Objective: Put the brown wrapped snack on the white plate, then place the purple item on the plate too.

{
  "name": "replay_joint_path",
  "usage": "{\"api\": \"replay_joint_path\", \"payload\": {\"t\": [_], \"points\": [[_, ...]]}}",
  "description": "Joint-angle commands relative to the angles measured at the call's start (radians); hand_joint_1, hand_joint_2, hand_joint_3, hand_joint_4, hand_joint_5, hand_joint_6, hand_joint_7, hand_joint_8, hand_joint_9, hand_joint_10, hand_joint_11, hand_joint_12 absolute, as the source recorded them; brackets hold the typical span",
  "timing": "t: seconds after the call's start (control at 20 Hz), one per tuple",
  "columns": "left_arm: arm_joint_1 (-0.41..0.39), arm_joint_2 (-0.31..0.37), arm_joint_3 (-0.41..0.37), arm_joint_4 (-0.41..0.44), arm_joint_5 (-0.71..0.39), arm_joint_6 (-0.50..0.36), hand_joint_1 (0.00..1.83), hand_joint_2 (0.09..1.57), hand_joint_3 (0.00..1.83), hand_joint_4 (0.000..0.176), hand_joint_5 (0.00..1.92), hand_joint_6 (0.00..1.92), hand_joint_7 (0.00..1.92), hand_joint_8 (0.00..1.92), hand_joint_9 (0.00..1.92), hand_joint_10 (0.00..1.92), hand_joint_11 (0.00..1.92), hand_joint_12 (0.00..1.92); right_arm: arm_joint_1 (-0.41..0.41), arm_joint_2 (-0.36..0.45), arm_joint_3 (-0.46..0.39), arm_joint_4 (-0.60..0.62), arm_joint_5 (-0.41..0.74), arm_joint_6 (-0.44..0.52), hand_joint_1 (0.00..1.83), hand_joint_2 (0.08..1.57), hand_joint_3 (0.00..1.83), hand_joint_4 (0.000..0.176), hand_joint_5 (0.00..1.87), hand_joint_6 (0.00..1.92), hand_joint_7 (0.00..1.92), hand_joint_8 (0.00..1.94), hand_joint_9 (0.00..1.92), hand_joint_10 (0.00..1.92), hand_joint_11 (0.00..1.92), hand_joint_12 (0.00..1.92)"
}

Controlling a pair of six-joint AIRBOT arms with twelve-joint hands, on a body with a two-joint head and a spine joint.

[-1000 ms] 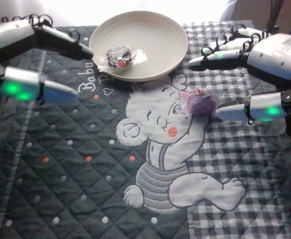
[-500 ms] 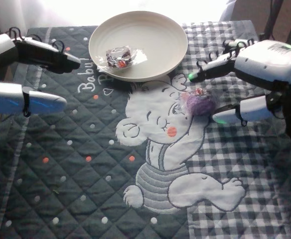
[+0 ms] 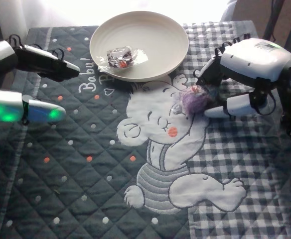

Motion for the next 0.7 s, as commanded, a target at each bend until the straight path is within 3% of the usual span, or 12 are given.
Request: {"api": "replay_joint_path", "payload": {"t": [0.0, 0.05, 0.1, 0.15, 0.2, 0.25, 0.35, 0.4, 0.45, 0.5, 0.6, 0.65], "points": [[-0.004, -0.002, -0.002, -0.023, -0.123, -0.013, 0.75, 0.92, 0.0, 0.0, 0.75, 0.0, 0.77, 0.0, 0.66, 0.27, 0.22, 1.31, 0.01, -0.004, 0.0, 0.014, 0.068, 0.011, 1.24, 1.04, 0.0, 0.004, 1.11, 0.71, 1.18, 0.72, 1.02, 0.74, 0.71, 1.37], [0.002, -0.002, -0.003, -0.026, -0.128, -0.017, 0.76, 0.91, 0.0, 0.0, 0.76, 0.0, 0.78, 0.0, 0.66, 0.28, 0.19, 1.34, 0.011, -0.003, 0.002, 0.014, 0.072, 0.021, 1.25, 1.05, 0.0, 0.021, 1.08, 0.85, 1.19, 0.64, 1.06, 0.63, 0.72, 1.3], [0.01, -0.001, -0.003, -0.032, -0.133, -0.019, 0.75, 0.91, 0.0, 0.0, 0.76, 0.0, 0.8, 0.01, 0.66, 0.3, 0.18, 1.39, 0.011, -0.001, 0.006, 0.011, 0.086, 0.043, 1.25, 1.05, 0.0, 0.004, 1.07, 0.8, 1.19, 0.71, 1.11, 0.63, 0.77, 1.36], [0.017, -0.001, -0.004, -0.037, -0.137, -0.02, 0.78, 0.9, 0.0, 0.0, 0.77, 0.0, 0.83, 0.01, 0.61, 0.5, 0.19, 1.43, 0.011, 0.002, 0.011, 0.009, 0.104, 0.069, 1.26, 1.05, 0.0, 0.0, 1.1, 0.69, 1.19, 0.79, 1.12, 0.78, 0.83, 1.48], [0.021, -0.001, -0.005, -0.043, -0.139, -0.02, 0.79, 0.89, 0.0, 0.0, 0.76, 0.01, 0.83, 0.01, 0.55, 0.69, 0.2, 1.43, 0.012, 0.008, 0.017, 0.008, 0.135, 0.104, 1.27, 1.08, 0.0, 0.0, 1.14, 0.48, 1.04, 1.15, 1.03, 1.27, 0.84, 1.77], [0.028, -0.002, -0.006, -0.049, -0.139, -0.02, 0.77, 0.88, 0.0, 0.0, 0.77, 0.0, 0.82, 0.0, 0.53, 0.64, 0.22, 1.32, 0.046, 0.012, 0.035, 0.007, 0.177, 0.157, 1.29, 1.04, 0.0, 0.0, 1.23, 0.33, 1.12, 1.01, 1.02, 1.18, 0.73, 1.63], [0.038, 0.0, -0.011, -0.057, -0.148, -0.021, 0.76, 0.89, 0.0, 0.0, 0.76, 0.0, 0.8, 0.0, 0.54, 0.49, 0.2, 1.22, 0.097, 0.014, 0.041, -0.012, 0.173, 0.149, 1.27, 1.03, 0.0, 0.0, 1.21, 0.45, 1.17, 0.85, 1.03, 1.03, 0.73, 1.49], [0.049, 0.002, -0.013, -0.067, -0.157, -0.024, 0.72, 0.9, 0.0, 0.0, 0.74, 0.0, 0.78, 0.0, 0.61, 0.29, 0.18, 1.17, 0.132, 0.011, 0.052, -0.02, 0.166, 0.144, 1.28, 1.03, 0.0, 0.0, 1.2, 0.46, 1.21, 0.77, 1.06, 0.9, 0.27, 1.11], [0.054, 0.001, -0.013, -0.072, -0.16, -0.027, 0.72, 0.9, 0.0, 0.0, 0.74, 0.0, 0.78, 0.0, 0.61, 0.29, 0.18, 1.17, 0.157, 0.003, 0.063, -0.021, 0.162, 0.138, 1.28, 1.03, 0.0, 0.0, 1.2, 0.46, 1.21, 0.77, 1.06, 0.9, 0.27, 1.11], [0.055, -0.001, -0.012, -0.073, -0.159, -0.027, 0.7, 0.9, 0.0, 0.0, 0.76, 0.01, 0.81, 0.01, 0.67, 0.24, 0.22, 1.21, 0.187, -0.011, 0.083, -0.021, 0.158, 0.135, 1.27, 1.07, 0.0, 0.0, 1.3, 0.19, 1.0, 1.2, 0.84, 1.35, 0.44, 1.77], [0.055, -0.006, -0.009, -0.073, -0.157, -0.027, 0.68, 0.9, 0.0, 0.0, 0.76, 0.01, 0.81, 0.01, 0.68, 0.23, 0.23, 1.19, 0.233, -0.046, 0.124, -0.019, 0.129, 0.128, 1.28, 1.06, 0.0, 0.0, 1.29, 0.19, 1.03, 1.15, 0.89, 1.43, 0.71, 1.76], [0.055, -0.008, -0.009, -0.073, -0.157, -0.027, 0.71, 0.9, 0.0, 0.0, 0.76, 0.0, 0.8, 0.01, 0.66, 0.22, 0.21, 1.17, 0.273, -0.078, 0.153, -0.019, 0.077, 0.095, 1.25, 1.04, 0.0, 0.001, 1.18, 0.58, 1.16, 0.79, 0.95, 1.08, 0.63, 1.61]]}}
